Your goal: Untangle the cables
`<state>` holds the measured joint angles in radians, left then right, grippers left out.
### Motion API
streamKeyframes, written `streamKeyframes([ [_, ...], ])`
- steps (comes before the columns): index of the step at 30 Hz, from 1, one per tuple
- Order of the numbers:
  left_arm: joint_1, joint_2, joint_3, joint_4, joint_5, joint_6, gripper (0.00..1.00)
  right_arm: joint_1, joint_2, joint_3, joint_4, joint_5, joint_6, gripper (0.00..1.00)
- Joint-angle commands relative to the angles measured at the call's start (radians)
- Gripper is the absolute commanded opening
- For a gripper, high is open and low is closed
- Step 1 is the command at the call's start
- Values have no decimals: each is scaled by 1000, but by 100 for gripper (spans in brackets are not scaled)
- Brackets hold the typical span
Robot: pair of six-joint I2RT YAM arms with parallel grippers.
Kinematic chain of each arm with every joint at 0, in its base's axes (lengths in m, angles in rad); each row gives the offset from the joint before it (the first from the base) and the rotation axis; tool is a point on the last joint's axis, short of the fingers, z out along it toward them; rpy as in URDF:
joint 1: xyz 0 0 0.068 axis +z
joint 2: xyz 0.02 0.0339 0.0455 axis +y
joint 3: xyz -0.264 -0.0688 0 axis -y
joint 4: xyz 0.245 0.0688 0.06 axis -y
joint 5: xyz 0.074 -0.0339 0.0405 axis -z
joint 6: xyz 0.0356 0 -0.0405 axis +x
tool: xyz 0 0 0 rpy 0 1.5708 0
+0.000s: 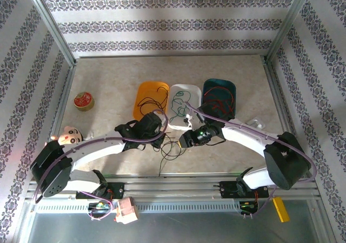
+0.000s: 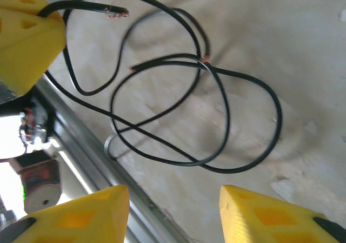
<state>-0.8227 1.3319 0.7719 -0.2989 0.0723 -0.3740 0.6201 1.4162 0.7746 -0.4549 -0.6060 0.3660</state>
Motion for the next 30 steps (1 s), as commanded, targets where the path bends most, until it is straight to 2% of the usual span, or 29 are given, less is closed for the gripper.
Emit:
streamKeyframes([
  [1,11,13,-18,-12,29,-19,0,30,45,2,-65,90,-36,48],
  [14,10,-14,-41,1,58,-29,0,92,193,100,-93,253,-54,46],
  [23,10,-95,-58,14,76,-32,0,163,290,180,-140,407,-79,38],
  [24,10,-101,-58,14,78,-32,0,174,298,184,-146,429,-80,36],
  [28,10,-143,-60,20,71,-27,0,205,306,179,-155,503,-72,11],
  [30,10,-181,-71,39,68,-16,0,205,281,161,-146,539,-53,5],
])
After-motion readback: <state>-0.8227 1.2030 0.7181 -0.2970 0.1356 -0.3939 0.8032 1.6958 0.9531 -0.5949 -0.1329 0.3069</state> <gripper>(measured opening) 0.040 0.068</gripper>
